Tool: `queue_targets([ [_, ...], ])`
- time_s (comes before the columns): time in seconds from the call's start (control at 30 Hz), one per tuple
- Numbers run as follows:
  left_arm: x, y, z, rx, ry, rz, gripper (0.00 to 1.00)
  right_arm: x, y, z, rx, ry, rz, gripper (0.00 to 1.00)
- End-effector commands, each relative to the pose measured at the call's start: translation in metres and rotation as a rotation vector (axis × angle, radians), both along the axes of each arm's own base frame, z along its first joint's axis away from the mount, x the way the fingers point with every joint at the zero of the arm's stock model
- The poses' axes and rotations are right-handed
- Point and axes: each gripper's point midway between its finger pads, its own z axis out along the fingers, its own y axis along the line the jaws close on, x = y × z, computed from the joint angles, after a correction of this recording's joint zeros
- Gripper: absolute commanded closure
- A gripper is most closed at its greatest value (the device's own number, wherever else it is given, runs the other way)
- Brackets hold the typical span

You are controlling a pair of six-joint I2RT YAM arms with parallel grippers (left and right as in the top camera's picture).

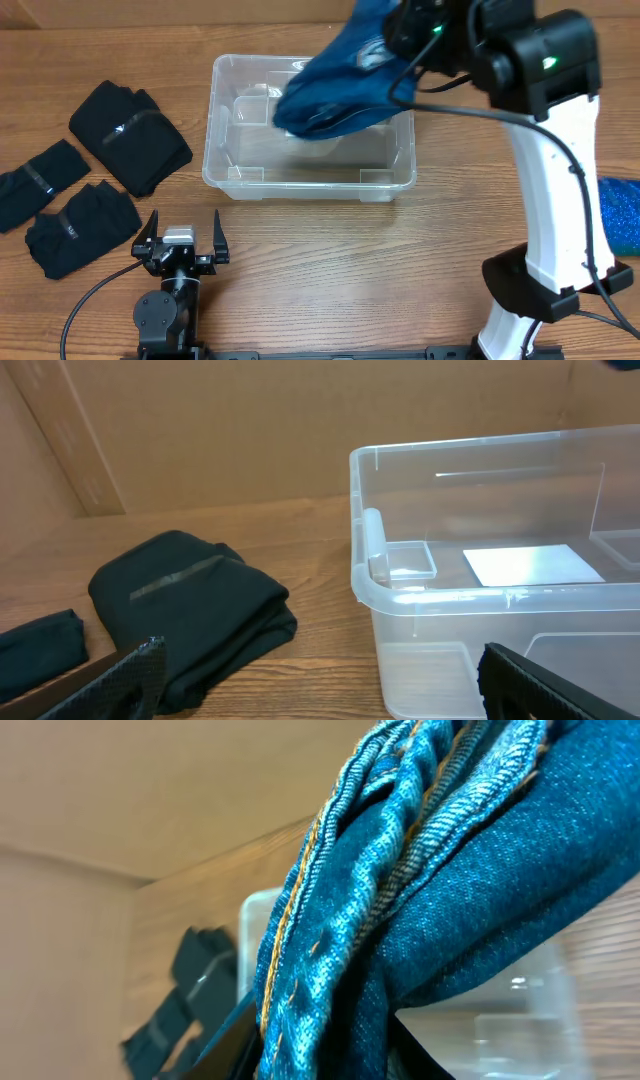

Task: Pack container
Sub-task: 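Lift the jeans with the right gripper and carry them over the container, then lower the jeans into the container and release with the right gripper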

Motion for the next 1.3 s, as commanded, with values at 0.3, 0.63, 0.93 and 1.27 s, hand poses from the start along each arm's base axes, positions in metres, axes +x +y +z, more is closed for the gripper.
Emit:
queue_targets([
  [0.3,0.0,-0.001,0.002,0.018,-0.01,-0.002,0.0,0.01,-0.003,-0.001,0.318,0.117,-0.419,0.96],
  [0.63,0.0,-0.001,0.001,0.018,-0.01,-0.002,0.0,0.016,0.038,-0.043,0.193,0.075,-0.578,0.96],
  [0.93,0.0,-0.001,0.001,0.018,-0.01,-0.002,0.0,0.036,0.074,-0.084,0.177,0.057,-0.657,0.96],
  [1.27,0.0,-0.001,0.001,0.018,-0.01,-0.002,0.0,0.071,0.089,-0.117,0.154,-0.001,-0.692,0.96],
])
